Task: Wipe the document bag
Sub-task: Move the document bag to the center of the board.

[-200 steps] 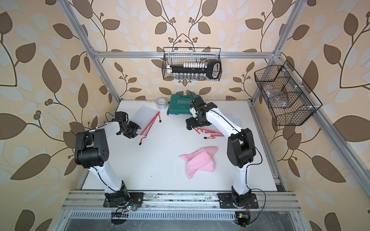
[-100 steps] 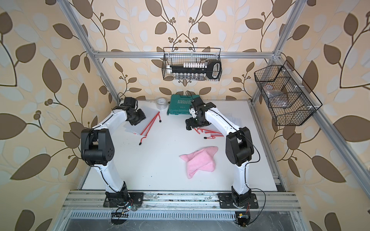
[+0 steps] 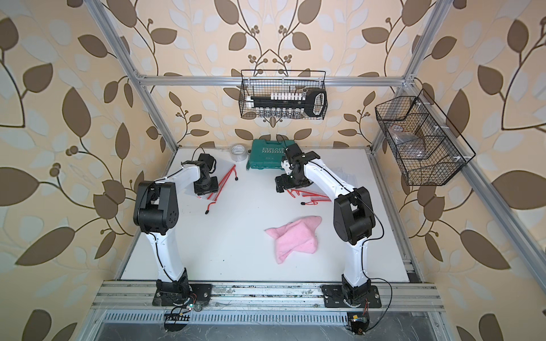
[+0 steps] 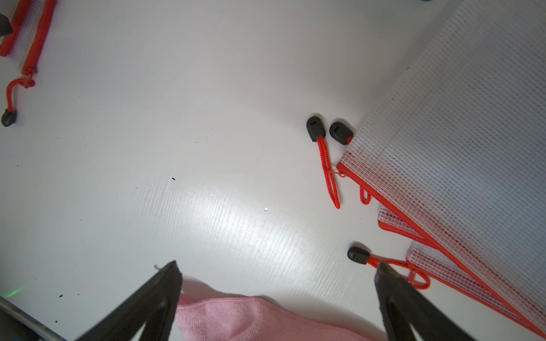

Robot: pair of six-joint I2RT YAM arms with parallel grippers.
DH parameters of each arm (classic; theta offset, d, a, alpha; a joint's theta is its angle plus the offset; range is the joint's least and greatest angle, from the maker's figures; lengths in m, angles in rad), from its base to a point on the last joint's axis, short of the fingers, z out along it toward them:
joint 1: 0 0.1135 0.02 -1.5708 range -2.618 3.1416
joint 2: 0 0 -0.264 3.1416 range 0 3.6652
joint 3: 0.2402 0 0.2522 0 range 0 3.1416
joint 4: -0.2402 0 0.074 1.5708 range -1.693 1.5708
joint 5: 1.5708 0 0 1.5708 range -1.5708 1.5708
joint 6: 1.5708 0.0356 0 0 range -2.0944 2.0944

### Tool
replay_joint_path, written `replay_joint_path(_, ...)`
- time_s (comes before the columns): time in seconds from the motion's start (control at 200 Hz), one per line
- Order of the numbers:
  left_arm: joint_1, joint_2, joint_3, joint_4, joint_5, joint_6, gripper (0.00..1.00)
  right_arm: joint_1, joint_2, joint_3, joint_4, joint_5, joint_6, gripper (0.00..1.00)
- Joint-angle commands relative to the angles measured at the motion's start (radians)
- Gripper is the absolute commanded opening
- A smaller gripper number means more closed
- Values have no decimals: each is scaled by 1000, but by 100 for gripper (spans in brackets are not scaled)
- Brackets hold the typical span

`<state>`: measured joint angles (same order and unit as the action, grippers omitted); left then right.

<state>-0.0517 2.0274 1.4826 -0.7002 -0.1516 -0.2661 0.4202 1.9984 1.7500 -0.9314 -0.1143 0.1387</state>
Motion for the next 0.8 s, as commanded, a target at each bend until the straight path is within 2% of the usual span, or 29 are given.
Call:
replay_joint_path(0.0, 3, 28, 9, -29, -46, 31, 50, -2, -19, -18, -3, -14, 12, 98)
replay_joint_path(0.275, 3, 49, -17, -27, -1, 31, 52, 0, -20, -27, 3, -19, 16, 98)
replay_joint_path(0.385, 5, 67, -29, -31, 16, 21, 50, 0, -21, -27, 3, -18, 15, 98)
replay_joint_path(0.46, 11, 89, -27, -50, 24, 7, 42, -1, -23, -29, 2, -9, 14, 98)
replay_joint_path(0.57, 28, 111, -39, -54, 61, -7, 8, -3, -30, -30, 4, -5, 12, 98)
replay_joint_path(0.795, 35, 101, -50, -47, 64, -11, 0, 0, -38, -46, 14, -8, 15, 98)
